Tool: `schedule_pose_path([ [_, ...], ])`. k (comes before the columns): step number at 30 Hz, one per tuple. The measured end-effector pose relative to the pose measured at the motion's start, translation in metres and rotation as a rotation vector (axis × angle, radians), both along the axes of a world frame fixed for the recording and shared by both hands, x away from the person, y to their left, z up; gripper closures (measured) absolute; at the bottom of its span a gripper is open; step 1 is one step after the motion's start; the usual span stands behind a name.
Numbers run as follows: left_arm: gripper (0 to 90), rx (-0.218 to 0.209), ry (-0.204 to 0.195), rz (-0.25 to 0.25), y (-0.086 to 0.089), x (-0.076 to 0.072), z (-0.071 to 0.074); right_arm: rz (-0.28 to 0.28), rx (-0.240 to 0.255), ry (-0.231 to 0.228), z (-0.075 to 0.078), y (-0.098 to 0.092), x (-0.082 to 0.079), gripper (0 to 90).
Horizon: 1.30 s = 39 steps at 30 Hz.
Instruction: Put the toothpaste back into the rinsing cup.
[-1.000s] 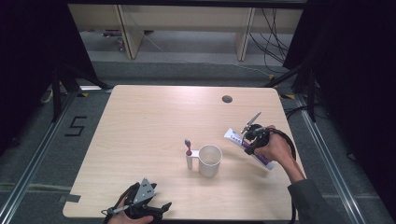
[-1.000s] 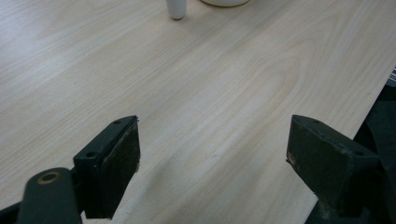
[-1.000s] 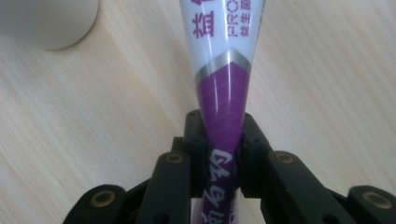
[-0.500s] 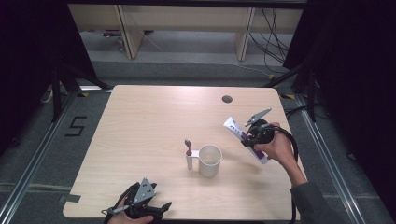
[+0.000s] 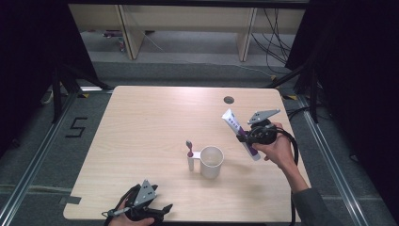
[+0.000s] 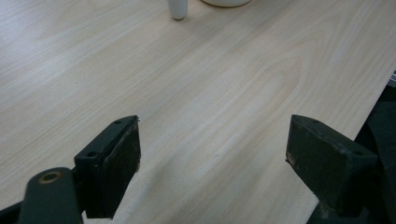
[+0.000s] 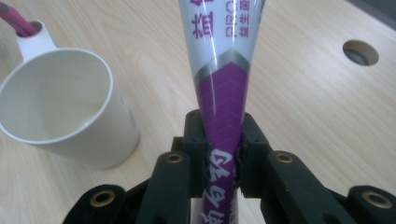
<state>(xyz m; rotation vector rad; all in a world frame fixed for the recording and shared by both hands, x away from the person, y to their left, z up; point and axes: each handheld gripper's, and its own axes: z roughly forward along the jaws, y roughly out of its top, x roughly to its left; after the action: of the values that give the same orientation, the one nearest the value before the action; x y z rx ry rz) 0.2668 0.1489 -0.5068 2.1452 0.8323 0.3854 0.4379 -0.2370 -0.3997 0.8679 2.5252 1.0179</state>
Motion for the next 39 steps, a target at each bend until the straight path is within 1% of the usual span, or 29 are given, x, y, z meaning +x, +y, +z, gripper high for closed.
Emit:
schedule_pose_path([
  [1, 17.3, -0.003, 0.004, -0.001, 0.000, -0.001, 0.000, 0.000, 0.021, 0.005, 0.000, 0.001, 0.000, 77.3],
  [2, 17.3, -0.026, 0.004, 0.001, -0.001, -0.002, -0.001, -0.007, 0.049, 0.003, 0.000, 0.002, -0.002, 77.3],
  [3, 17.3, -0.015, 0.007, 0.000, 0.000, -0.002, 0.000, 0.003, 0.040, 0.012, 0.002, 0.001, -0.002, 77.3],
  [4, 17.3, -0.028, 0.008, 0.008, -0.001, -0.001, 0.000, 0.007, 0.053, 0.004, 0.002, 0.002, -0.003, 77.3],
  [5, 17.3, -0.001, 0.002, 0.001, 0.001, 0.000, 0.000, 0.007, 0.066, 0.004, 0.002, 0.002, -0.003, 77.3],
  [9, 17.3, -0.029, 0.007, 0.006, -0.001, -0.001, 0.000, 0.007, 0.109, -0.007, 0.002, 0.004, -0.005, 77.3],
  [10, 17.3, -0.027, 0.005, 0.010, -0.001, -0.001, 0.000, 0.006, 0.119, -0.031, 0.002, 0.004, -0.005, 77.3],
  [11, 17.3, -0.002, 0.005, 0.004, 0.001, 0.000, 0.000, 0.005, 0.134, -0.026, 0.003, 0.004, -0.005, 77.3],
  [12, 17.3, -0.019, 0.006, 0.007, 0.000, -0.001, -0.001, 0.015, 0.138, -0.044, 0.003, 0.004, -0.004, 77.4],
  [14, 17.3, -0.028, 0.008, 0.009, -0.001, -0.002, -0.001, 0.005, 0.160, -0.034, 0.004, 0.006, -0.006, 77.4],
  [15, 17.3, -0.004, 0.005, 0.005, 0.001, 0.000, 0.000, 0.014, 0.182, -0.053, 0.006, 0.006, -0.006, 77.4],
  [16, 17.3, -0.029, 0.006, 0.010, -0.001, -0.001, -0.001, 0.014, 0.182, -0.053, 0.006, 0.006, -0.006, 77.4],
  [17, 17.3, -0.002, 0.005, 0.001, 0.001, 0.000, 0.000, 0.013, 0.197, -0.067, 0.007, 0.006, -0.006, 77.4],
  [19, 17.3, -0.029, 0.009, 0.010, -0.001, -0.002, -0.001, 0.011, 0.220, -0.098, 0.008, 0.008, -0.007, 77.4],
  [20, 17.3, -0.006, 0.005, 0.007, 0.001, -0.001, 0.000, 0.001, 0.228, -0.084, 0.009, 0.010, -0.009, 77.4],
  [21, 17.3, -0.006, 0.004, 0.007, 0.001, -0.001, 0.000, 0.011, 0.230, -0.106, 0.009, 0.010, -0.008, 77.4],
  [23, 17.3, -0.004, 0.005, 0.006, 0.001, -0.001, 0.000, 0.014, 0.240, -0.111, 0.010, 0.012, -0.009, 77.4],
  [24, 17.3, -0.026, 0.011, 0.011, -0.001, -0.002, -0.001, 0.012, 0.240, -0.132, 0.010, 0.013, -0.009, 77.4],
  [25, 17.3, 0.000, 0.008, 0.008, 0.001, -0.001, 0.000, 0.012, 0.241, -0.122, 0.011, 0.014, -0.010, 77.4],
  [26, 17.3, -0.005, 0.000, 0.009, 0.000, 0.000, -0.001, 0.014, 0.263, -0.111, 0.011, 0.015, -0.010, 77.4],
  [27, 17.3, -0.005, -0.001, 0.005, 0.000, 0.000, -0.001, 0.012, 0.275, -0.140, 0.011, 0.015, -0.010, 77.4],
  [28, 17.3, 0.007, 0.006, 0.003, 0.001, -0.001, 0.000, 0.000, 0.289, -0.141, 0.012, 0.016, -0.011, 77.4],
  [29, 17.3, 0.003, 0.006, 0.006, 0.001, -0.001, 0.000, 0.003, 0.293, -0.117, 0.014, 0.016, -0.012, 77.4],
  [30, 17.3, 0.000, 0.002, 0.007, 0.001, -0.001, -0.001, 0.011, 0.300, -0.135, 0.014, 0.017, -0.011, 77.4],
  [32, 17.3, -0.013, 0.001, 0.012, 0.000, 0.000, -0.002, 0.014, 0.308, -0.130, 0.015, 0.018, -0.012, 77.4],
  [33, 17.3, -0.013, 0.007, 0.011, 0.000, -0.001, -0.001, 0.008, 0.309, -0.147, 0.016, 0.019, -0.013, 77.4],
  [34, 17.3, -0.001, 0.002, 0.010, 0.000, 0.000, -0.001, 0.006, 0.318, -0.134, 0.016, 0.020, -0.014, 77.4],
  [38, 17.3, -0.014, 0.011, 0.012, 0.000, -0.001, -0.001, 0.019, 0.343, -0.165, 0.019, 0.023, -0.014, 77.4],
  [39, 17.3, -0.010, 0.011, 0.008, 0.000, -0.001, -0.001, 0.020, 0.365, -0.158, 0.019, 0.025, -0.016, 77.4],
])
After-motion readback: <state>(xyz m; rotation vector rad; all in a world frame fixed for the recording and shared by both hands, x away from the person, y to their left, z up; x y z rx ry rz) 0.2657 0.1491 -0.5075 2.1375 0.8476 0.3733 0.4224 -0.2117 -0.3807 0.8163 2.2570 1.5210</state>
